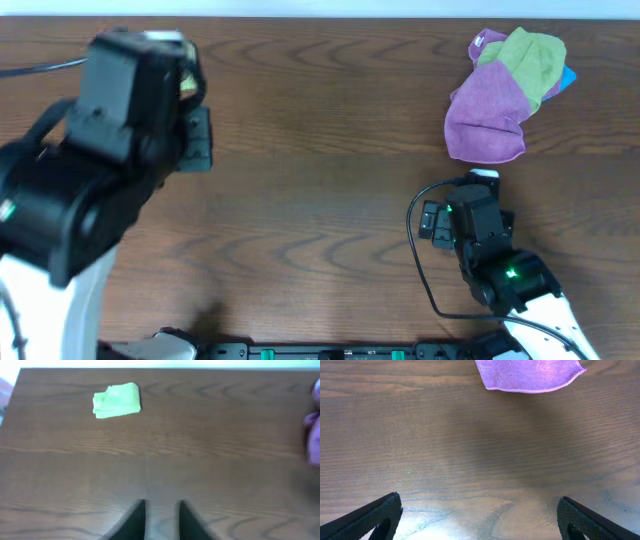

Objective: Fold the cloth

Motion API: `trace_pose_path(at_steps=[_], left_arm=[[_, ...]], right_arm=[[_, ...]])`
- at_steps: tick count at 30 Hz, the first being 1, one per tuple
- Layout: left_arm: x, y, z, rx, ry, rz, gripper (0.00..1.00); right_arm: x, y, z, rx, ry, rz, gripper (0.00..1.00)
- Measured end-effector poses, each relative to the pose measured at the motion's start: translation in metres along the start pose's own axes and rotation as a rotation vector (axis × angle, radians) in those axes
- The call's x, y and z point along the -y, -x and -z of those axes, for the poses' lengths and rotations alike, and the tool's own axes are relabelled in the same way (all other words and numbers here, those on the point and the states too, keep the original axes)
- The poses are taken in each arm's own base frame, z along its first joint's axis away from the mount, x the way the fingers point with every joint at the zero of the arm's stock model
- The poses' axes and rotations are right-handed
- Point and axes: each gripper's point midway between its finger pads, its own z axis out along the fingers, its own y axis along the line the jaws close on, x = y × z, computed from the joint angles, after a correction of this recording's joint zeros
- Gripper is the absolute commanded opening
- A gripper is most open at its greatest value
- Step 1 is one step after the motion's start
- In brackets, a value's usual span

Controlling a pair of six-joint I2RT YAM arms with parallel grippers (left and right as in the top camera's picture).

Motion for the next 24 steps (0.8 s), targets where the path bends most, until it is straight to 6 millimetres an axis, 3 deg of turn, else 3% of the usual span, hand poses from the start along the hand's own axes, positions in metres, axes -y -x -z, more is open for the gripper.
trace_pose_path(at_steps=[3,6,15,24], left_arm=[[-0.006,-0.002,0.019,0.047,-0.012,0.02,0.59],[-0.011,-0.003,0.032,0.079,-0.022,0.027,0.95],[-0.02,-0.012,0.05,0.106,-0.024,0.042,0.95],[-0.006,-0.022,0.055,0.075,-0.117,0.057,0.95]], right_arm=[[0.0,0.0,0.0,0.0,0.0,0.0,0.99],[0.0,0.0,0.0,0.0,0.0,0.0,0.99],[0.0,0.0,0.0,0.0,0.0,0.0,0.99],[0.0,0.0,0.0,0.0,0.0,0.0,0.99]])
